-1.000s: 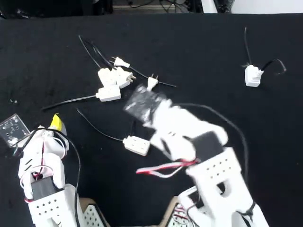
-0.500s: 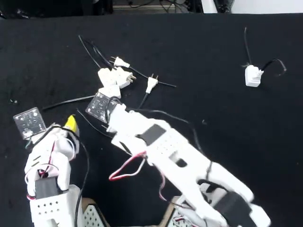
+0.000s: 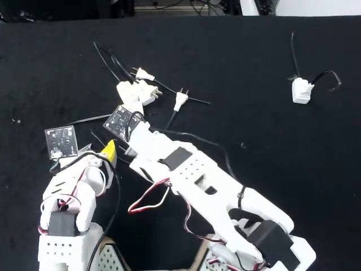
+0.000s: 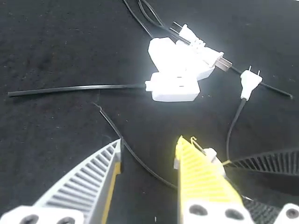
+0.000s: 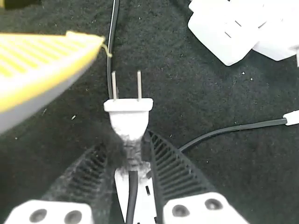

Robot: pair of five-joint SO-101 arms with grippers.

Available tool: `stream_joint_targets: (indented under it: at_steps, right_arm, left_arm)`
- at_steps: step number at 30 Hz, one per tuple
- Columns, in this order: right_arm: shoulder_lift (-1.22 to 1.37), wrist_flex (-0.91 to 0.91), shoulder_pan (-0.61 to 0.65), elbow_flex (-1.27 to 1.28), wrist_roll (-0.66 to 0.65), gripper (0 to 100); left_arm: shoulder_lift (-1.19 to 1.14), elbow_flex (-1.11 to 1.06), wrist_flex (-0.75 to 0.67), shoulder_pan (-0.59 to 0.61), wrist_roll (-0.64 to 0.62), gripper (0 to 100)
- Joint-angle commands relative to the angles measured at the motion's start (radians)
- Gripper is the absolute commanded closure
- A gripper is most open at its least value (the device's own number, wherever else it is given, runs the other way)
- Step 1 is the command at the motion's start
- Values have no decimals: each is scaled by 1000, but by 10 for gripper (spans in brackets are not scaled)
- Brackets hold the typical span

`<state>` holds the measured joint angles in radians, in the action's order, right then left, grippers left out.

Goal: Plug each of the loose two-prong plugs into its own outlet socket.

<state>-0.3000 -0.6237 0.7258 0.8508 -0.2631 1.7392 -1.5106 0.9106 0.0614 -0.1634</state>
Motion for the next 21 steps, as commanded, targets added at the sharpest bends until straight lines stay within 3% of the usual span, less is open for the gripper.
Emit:
stream_joint_targets:
  at_steps: [1, 9, 21]
  right_arm:
    - [2, 12, 35, -42, 6, 988]
    - [-127, 12, 41, 16, 11, 988]
    - [-460, 18, 86, 177, 5, 988]
  left_arm:
    - [9, 51, -3, -19, 69, 807]
    - [9, -1, -6, -19, 157, 808]
    - [9, -2, -6, -19, 155, 808]
